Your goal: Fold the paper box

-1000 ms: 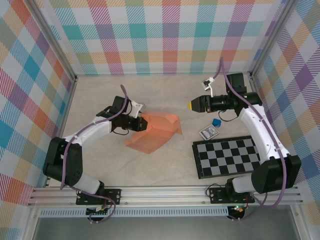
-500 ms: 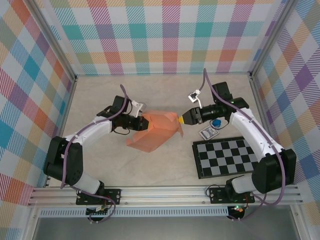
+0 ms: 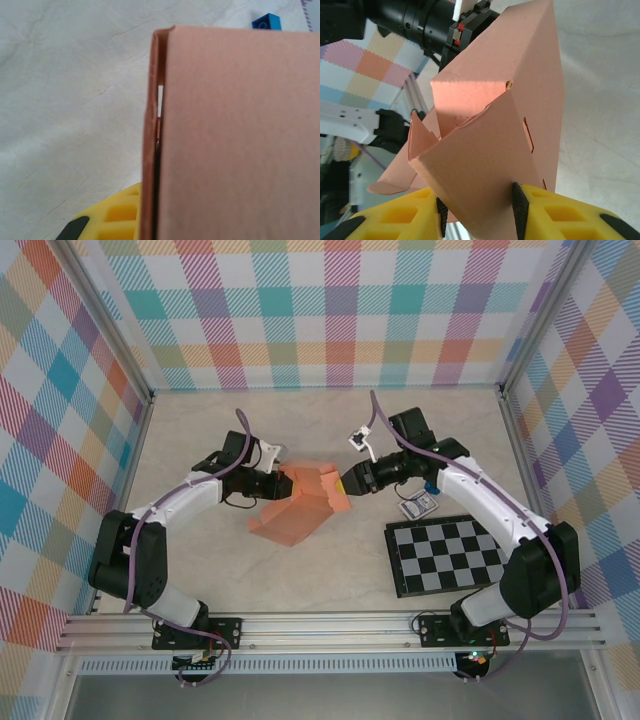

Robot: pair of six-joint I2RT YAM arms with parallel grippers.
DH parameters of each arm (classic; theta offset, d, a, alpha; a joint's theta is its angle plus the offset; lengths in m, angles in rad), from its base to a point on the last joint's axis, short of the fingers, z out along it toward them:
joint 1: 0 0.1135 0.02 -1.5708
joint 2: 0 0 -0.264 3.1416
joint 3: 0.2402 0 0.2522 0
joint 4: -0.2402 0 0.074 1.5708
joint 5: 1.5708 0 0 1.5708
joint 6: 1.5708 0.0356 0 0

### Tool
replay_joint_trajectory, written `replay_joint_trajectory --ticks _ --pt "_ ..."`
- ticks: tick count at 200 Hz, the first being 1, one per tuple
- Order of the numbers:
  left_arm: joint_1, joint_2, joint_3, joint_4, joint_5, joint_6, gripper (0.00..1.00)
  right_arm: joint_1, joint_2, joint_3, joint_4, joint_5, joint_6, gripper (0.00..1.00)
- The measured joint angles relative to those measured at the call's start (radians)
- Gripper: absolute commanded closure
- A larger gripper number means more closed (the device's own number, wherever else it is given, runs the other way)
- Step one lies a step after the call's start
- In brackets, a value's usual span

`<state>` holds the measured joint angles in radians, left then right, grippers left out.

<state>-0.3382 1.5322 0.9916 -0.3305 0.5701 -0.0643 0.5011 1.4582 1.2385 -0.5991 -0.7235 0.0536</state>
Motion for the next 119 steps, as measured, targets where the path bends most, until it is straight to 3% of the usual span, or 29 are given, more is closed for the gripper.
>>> replay_joint_trajectory --ticks 49,119 --pt "0.0 0.007 -0.008 0.019 -0.064 -0.06 1.0 0.102 -0.011 -0.053 0.117 0.341 0.063 0.56" --pt "-0.017 0.011 -0.015 0.076 -0.122 -0.153 1.0 0.17 -0.009 -0.117 0.228 0.689 0.191 0.54"
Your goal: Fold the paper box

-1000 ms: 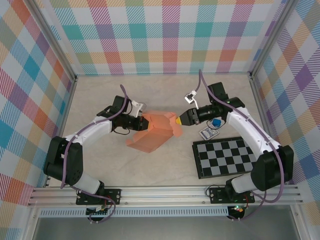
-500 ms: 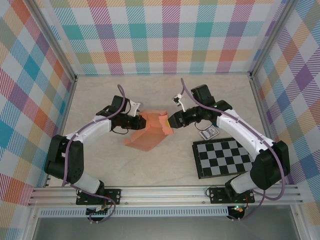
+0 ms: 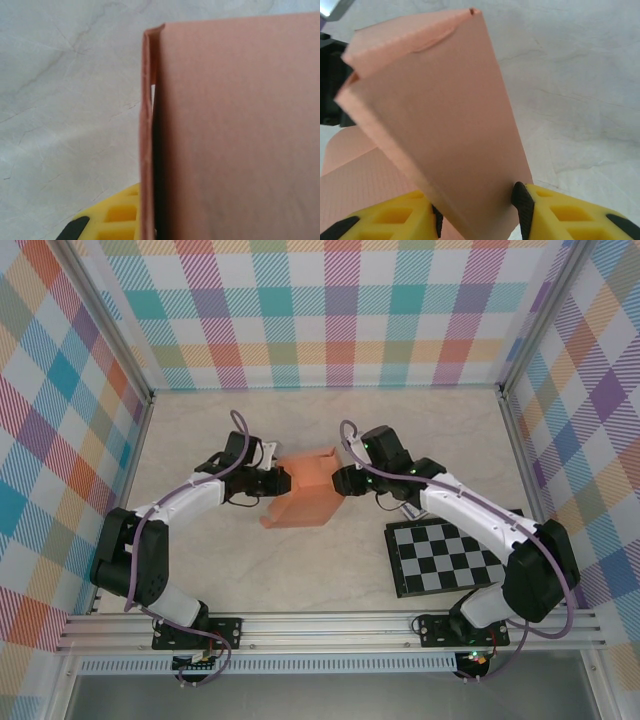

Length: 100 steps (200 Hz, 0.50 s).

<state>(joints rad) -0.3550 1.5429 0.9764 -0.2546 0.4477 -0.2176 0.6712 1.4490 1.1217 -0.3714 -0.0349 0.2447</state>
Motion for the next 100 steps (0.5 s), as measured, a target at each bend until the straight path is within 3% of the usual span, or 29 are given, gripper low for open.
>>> replay_joint_trajectory --ticks 100 --pt "-0.093 0.0 0.0 -0.001 -0.167 -0.111 1.0 0.021 0.144 0.079 -0.002 0.23 -0.024 0.58"
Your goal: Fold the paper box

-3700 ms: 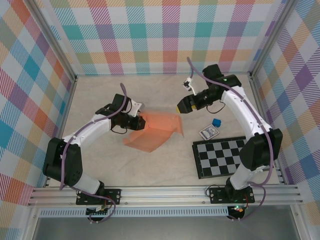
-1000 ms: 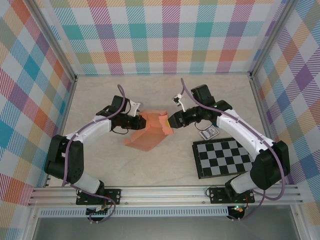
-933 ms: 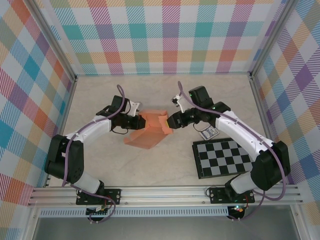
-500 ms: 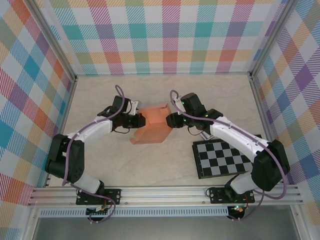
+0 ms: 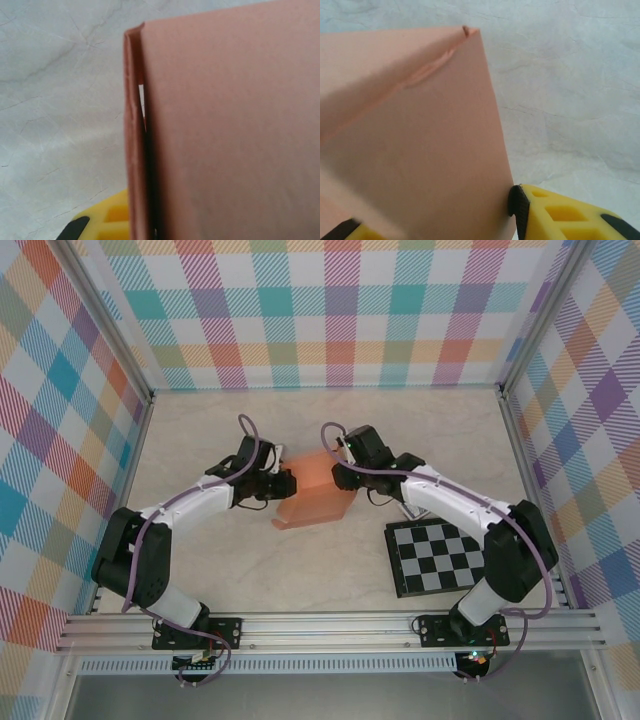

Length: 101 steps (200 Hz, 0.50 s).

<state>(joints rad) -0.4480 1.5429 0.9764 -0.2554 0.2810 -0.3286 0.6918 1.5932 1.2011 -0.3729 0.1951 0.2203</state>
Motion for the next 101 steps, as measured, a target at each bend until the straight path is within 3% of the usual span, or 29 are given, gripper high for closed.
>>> replay_joint_trajectory --ticks 56,101 --pt "-0.07 -0.002 -0.01 -0.004 -0.112 -0.086 1.0 0.005 0.071 0.02 -0.012 0.066 0.008 0.59" --pt "-0.088 -0.031 -0.034 -0.011 -0.175 -0.15 1.0 0.022 0.099 0.029 -0.003 0.105 0.011 0.79"
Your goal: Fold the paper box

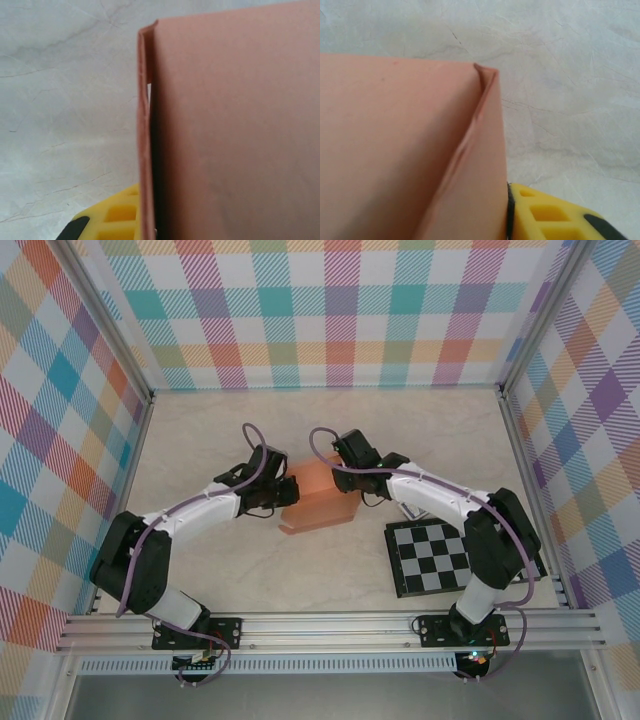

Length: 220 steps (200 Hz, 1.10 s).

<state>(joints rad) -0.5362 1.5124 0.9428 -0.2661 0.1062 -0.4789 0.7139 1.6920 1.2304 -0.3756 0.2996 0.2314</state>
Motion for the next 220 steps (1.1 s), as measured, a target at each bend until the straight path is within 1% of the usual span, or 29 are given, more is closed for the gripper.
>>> replay_joint_trajectory --ticks 24,54,64,81,96,166,173,182,186,195,206,220 --pt "-0.01 -0.021 -0.005 -0.003 -0.034 -0.016 1.0 0.011 0.001 0.0 0.014 0.036 0.002 0.84" --pt "-0.039 -0.029 -0.005 -0.008 -0.078 -0.039 1.0 0.018 0.002 0.0 0.019 0.072 0.019 0.88" --pt "-0.046 -0.029 -0.005 -0.008 -0.09 -0.049 1.0 0.02 0.005 0.0 0.02 0.081 0.024 0.92" --pt "-0.055 -0.029 -0.005 -0.012 -0.105 -0.06 1.0 0.023 0.007 -0.007 0.029 0.09 0.034 0.95" --pt "-0.064 -0.029 -0.005 -0.015 -0.117 -0.073 1.0 0.029 0.007 -0.019 0.039 0.107 0.047 1.0" --pt "-0.081 -0.029 -0.005 -0.049 -0.134 -0.105 1.0 0.063 0.01 -0.055 0.043 0.186 0.109 1.0" --pt "-0.083 -0.029 -0.005 -0.052 -0.134 -0.105 1.0 0.065 0.01 -0.058 0.044 0.191 0.109 0.95" --pt "-0.084 -0.029 -0.005 -0.056 -0.134 -0.106 1.0 0.066 0.013 -0.058 0.044 0.194 0.109 0.84" --pt "-0.084 -0.029 -0.005 -0.056 -0.135 -0.108 1.0 0.066 0.014 -0.058 0.045 0.194 0.108 0.8" --pt "-0.084 -0.029 -0.005 -0.062 -0.135 -0.113 1.0 0.066 0.018 -0.058 0.047 0.197 0.109 0.75" --pt "-0.084 -0.029 -0.005 -0.071 -0.14 -0.127 1.0 0.065 0.023 -0.058 0.05 0.204 0.12 0.74" --pt "-0.084 -0.029 -0.005 -0.075 -0.145 -0.136 1.0 0.065 0.032 -0.058 0.051 0.208 0.125 0.81"
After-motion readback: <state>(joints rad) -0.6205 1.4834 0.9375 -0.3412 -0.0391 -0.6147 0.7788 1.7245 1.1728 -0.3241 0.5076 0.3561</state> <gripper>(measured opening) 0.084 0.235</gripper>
